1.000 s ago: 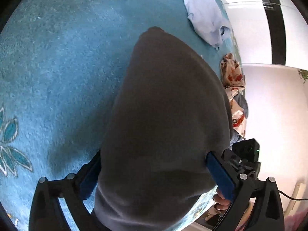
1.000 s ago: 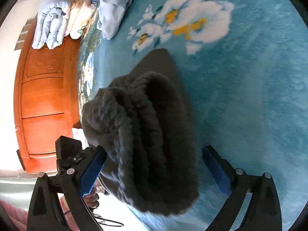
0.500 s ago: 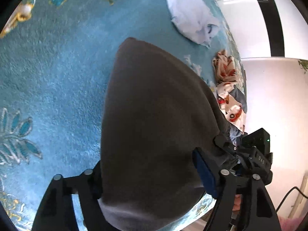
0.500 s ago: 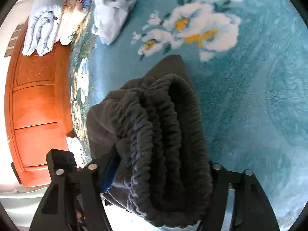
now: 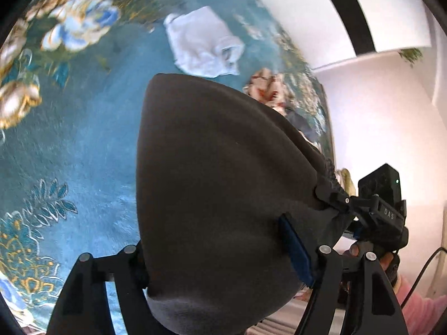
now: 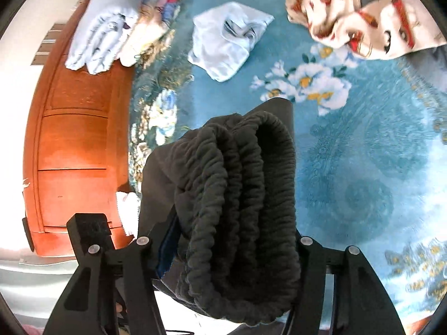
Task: Fold clothes
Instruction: 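Carry the folded sweatpants with both grippers over the yellow and white towel stack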
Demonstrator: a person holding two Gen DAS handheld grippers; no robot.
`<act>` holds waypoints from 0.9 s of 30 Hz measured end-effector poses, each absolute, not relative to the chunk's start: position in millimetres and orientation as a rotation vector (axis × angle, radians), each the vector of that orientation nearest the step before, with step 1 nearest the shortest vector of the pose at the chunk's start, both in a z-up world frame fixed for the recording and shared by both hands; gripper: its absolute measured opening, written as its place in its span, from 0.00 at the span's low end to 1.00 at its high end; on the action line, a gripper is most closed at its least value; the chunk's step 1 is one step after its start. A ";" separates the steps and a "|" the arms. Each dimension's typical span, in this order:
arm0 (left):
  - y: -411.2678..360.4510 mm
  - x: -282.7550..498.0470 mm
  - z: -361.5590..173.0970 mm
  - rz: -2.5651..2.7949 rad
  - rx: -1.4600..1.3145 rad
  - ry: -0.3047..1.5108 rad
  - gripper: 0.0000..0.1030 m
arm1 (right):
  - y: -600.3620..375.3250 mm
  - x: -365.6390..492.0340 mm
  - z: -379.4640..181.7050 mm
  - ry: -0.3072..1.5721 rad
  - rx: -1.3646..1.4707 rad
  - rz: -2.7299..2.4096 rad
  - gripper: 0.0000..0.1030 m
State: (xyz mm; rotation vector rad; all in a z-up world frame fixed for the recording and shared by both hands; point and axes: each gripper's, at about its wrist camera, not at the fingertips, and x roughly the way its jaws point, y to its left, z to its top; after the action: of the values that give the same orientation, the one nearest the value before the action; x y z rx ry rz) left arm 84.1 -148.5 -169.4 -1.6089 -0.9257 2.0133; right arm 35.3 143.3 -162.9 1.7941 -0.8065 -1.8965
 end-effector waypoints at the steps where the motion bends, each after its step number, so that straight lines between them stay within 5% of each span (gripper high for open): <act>1: -147.5 84.6 -160.5 2.016 -1.596 -0.909 0.75 | 142.1 37.3 -153.3 -0.806 1.785 -1.908 0.59; 14: -96.6 104.3 -47.7 2.143 -1.438 -0.780 0.75 | 178.1 60.4 -43.9 -0.756 1.596 -1.999 0.59; 27: 95.2 148.8 25.1 2.310 -1.345 -0.734 0.75 | 340.9 83.8 18.1 -0.629 1.397 -1.977 0.59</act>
State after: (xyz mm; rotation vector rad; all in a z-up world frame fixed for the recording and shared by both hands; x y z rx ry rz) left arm 148.8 95.2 25.1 -1.3450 -0.7341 2.3099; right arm 83.8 340.9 18.1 1.3970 -0.6293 -1.9769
